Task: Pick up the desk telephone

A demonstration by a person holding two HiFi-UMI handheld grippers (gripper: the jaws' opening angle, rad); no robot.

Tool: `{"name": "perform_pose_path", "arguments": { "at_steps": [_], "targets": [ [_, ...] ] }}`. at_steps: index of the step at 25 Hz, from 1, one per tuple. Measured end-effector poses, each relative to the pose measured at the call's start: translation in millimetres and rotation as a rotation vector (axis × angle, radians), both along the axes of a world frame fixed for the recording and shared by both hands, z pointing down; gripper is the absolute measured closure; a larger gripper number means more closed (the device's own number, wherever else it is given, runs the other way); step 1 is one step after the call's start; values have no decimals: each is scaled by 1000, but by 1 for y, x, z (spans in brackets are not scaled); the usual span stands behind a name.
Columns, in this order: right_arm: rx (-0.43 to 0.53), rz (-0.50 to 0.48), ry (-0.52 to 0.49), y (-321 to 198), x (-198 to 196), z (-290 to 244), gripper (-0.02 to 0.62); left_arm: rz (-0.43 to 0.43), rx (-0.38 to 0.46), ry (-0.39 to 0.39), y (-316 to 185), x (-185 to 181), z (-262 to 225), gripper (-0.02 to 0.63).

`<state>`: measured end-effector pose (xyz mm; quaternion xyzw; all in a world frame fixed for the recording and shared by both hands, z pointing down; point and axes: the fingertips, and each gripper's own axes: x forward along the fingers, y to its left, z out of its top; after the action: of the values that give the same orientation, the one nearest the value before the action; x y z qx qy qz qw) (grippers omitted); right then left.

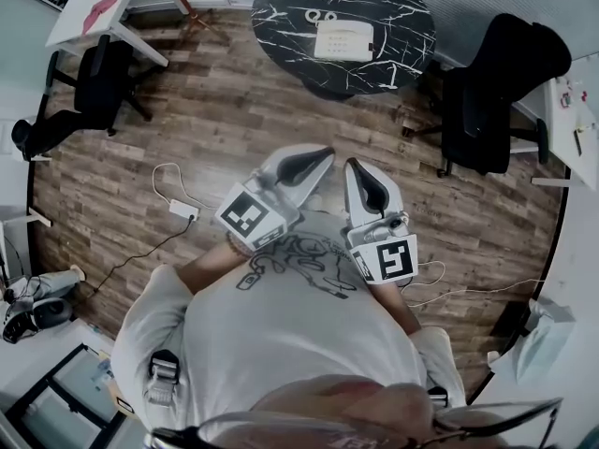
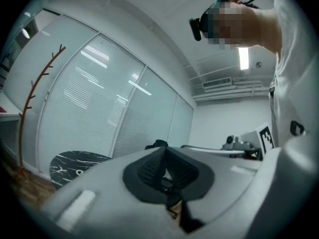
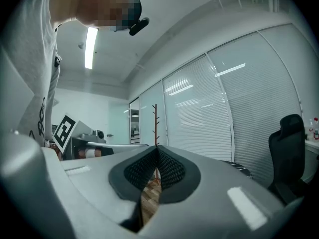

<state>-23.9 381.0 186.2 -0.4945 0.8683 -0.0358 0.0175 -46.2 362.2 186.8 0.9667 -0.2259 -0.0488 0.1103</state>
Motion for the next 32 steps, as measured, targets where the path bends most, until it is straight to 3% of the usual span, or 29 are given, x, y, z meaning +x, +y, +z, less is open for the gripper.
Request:
{"name": "perform_pose_path", "arguments": {
  "at_steps": [18, 32],
  "targets": [
    [-23, -27, -9, -25, 27, 19, 591, -48, -30, 5, -26, 21, 20, 603],
    [-34, -8, 2, -141, 35, 25, 591, -34, -42, 11, -144, 29, 26, 603]
  ]
}}
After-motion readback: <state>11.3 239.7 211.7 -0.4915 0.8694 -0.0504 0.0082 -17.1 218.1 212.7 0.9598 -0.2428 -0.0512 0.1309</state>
